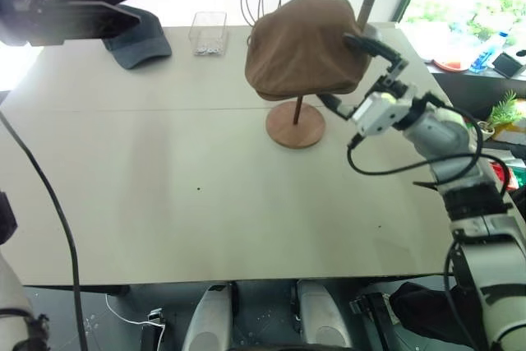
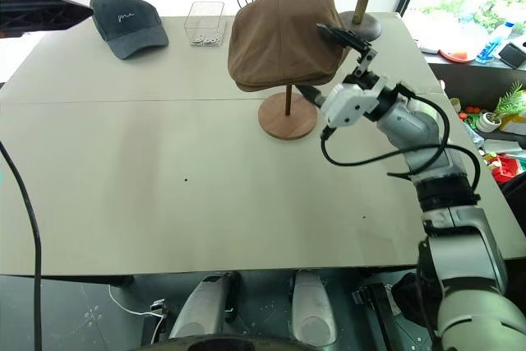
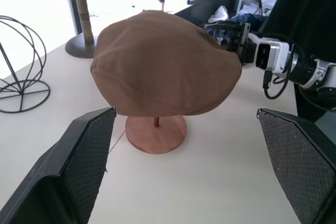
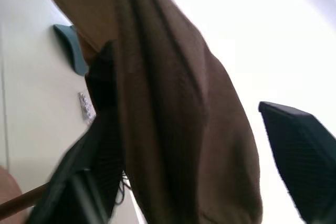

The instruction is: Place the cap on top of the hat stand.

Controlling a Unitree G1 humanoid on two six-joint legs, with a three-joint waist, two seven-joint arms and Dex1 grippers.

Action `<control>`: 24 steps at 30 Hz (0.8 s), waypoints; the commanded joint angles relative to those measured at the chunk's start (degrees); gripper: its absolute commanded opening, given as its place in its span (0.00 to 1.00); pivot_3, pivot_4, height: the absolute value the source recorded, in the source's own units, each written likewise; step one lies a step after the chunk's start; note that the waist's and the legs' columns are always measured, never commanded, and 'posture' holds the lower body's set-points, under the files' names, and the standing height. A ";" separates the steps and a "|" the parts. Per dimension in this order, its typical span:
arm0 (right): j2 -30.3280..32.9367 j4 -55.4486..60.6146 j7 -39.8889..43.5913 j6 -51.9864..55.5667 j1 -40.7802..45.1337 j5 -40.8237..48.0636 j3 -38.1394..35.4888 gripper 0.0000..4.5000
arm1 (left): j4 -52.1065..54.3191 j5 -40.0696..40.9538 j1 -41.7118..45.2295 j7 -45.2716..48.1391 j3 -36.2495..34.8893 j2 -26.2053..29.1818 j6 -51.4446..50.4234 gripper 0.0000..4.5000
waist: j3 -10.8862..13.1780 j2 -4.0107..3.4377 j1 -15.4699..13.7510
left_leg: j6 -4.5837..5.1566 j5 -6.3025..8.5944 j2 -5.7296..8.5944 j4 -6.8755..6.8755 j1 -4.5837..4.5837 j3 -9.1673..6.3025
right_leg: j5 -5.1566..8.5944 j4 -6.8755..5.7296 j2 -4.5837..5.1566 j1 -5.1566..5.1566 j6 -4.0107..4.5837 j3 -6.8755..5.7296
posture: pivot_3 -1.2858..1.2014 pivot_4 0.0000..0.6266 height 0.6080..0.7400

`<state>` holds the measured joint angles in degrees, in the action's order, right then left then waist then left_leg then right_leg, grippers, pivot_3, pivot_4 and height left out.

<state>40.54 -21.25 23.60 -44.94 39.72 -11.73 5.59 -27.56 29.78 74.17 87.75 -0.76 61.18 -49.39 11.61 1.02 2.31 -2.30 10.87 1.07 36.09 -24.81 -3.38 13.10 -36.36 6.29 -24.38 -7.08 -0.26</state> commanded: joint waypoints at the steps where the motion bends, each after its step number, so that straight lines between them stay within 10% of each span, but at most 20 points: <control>1: 3.87 10.93 3.23 6.87 -5.13 5.04 -4.64 1.00 | -1.32 -1.14 2.25 0.95 -0.23 -0.31 1.78 1.00 | 0.00 0.00 0.05 | 0.00 0.00 0.00 0.01 0.00 0.00 | 0.00 -0.01 0.00 0.00 0.00 0.00 | 0.52 0.24 1.00; 11: 20.23 27.15 20.62 35.53 -17.43 25.65 -17.61 1.00 | -8.32 -5.55 5.04 3.89 1.59 -3.48 7.68 1.00 | 0.00 -0.01 0.25 | 0.00 0.00 -0.01 0.06 0.05 0.04 | -0.01 -0.05 0.01 0.04 0.01 0.03 | 0.52 0.24 1.00; 17: 29.97 15.37 42.87 64.59 -7.56 46.04 -19.99 1.00 | -8.39 -6.41 3.44 4.74 1.11 -3.29 9.02 1.00 | 0.01 -0.01 0.10 | 0.03 0.02 -0.03 0.05 0.11 0.07 | -0.01 -0.01 0.01 0.12 0.02 0.05 | 0.52 0.24 1.00; 24: 31.35 -2.10 59.19 81.59 15.47 44.91 -10.23 1.00 | -4.57 -5.32 0.33 4.74 -0.17 -1.14 7.72 1.00 | 0.06 -0.10 0.25 | 0.05 0.03 -0.04 -0.02 0.13 0.12 | 0.05 0.01 0.05 0.05 0.10 0.06 | 0.52 0.24 1.00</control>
<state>71.37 -20.89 79.41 34.66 50.79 33.91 -5.69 -34.73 23.77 74.33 92.29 1.17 58.33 -41.18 11.67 0.92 2.56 -2.23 10.92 1.02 36.06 -24.68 -3.23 13.13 -36.35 6.34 -24.35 -7.05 -0.20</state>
